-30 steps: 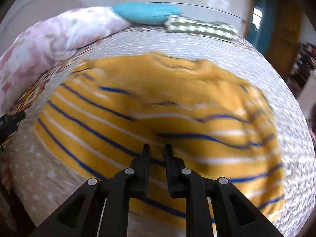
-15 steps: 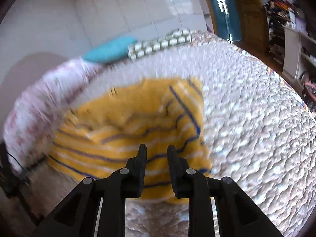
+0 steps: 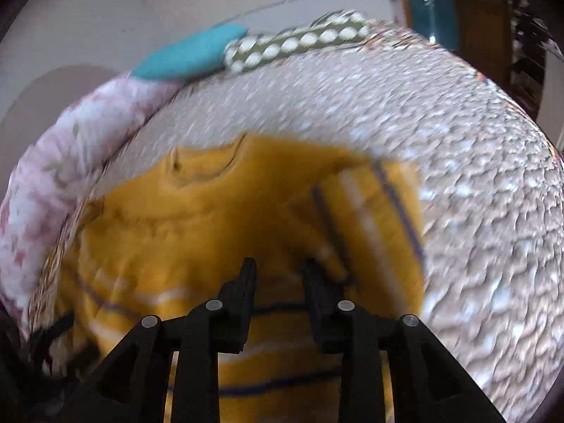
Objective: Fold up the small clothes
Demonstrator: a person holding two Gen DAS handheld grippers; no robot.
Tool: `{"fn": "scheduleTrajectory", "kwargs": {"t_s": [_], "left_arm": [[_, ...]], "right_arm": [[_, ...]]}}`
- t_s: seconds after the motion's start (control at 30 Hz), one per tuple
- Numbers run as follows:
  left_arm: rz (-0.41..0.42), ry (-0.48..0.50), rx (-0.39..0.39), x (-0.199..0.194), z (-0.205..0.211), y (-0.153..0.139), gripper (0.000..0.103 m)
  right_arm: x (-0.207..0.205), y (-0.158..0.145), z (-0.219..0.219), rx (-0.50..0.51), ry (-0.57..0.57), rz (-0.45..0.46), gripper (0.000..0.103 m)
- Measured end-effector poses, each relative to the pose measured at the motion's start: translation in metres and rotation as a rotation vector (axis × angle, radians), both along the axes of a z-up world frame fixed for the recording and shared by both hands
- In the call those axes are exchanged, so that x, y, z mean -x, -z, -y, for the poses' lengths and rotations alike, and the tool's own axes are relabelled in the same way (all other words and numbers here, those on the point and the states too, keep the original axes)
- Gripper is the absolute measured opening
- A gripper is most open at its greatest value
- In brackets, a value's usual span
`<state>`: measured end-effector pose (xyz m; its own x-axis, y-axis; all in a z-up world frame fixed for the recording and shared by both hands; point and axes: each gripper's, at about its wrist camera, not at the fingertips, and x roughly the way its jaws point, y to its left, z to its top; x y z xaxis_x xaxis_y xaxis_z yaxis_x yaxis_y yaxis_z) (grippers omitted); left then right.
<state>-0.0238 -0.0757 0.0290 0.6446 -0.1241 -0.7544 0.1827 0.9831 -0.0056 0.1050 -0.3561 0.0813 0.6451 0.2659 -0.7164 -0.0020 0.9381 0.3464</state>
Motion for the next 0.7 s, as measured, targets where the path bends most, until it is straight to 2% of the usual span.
{"fn": "scheduleTrajectory", "kwargs": {"t_s": [0.07,0.13,0.17,0.27,0.37,0.47,0.57,0.7], "left_arm": [[-0.014,0.001,-0.021,-0.002,0.002,0.006,0.103],[-0.016,-0.001,-0.018,-0.003,0.001,0.007,0.103],[-0.015,-0.002,-0.013,-0.003,-0.001,0.008,0.103],[-0.008,-0.006,-0.012,-0.003,-0.002,0.009,0.103],[-0.005,-0.008,-0.019,-0.003,-0.001,0.01,0.103],[-0.005,-0.011,-0.026,-0.003,0.0,0.01,0.103],[-0.003,-0.015,-0.038,-0.003,0.002,0.011,0.103],[-0.003,-0.019,-0.046,-0.003,0.002,0.011,0.103]], "right_arm": [[0.005,-0.002,0.012,-0.061,0.026,0.014,0.027],[0.017,-0.006,0.018,-0.081,0.034,0.028,0.028],[0.027,-0.009,0.021,-0.095,0.028,0.04,0.032],[0.066,-0.017,0.036,-0.124,0.048,0.097,0.056],[0.103,-0.013,0.057,-0.191,0.1,0.128,0.059],[0.133,0.003,0.074,-0.285,0.147,0.136,0.062],[0.141,0.025,0.081,-0.396,0.128,0.122,0.064],[0.141,0.034,0.097,-0.536,0.123,0.159,0.066]]}}
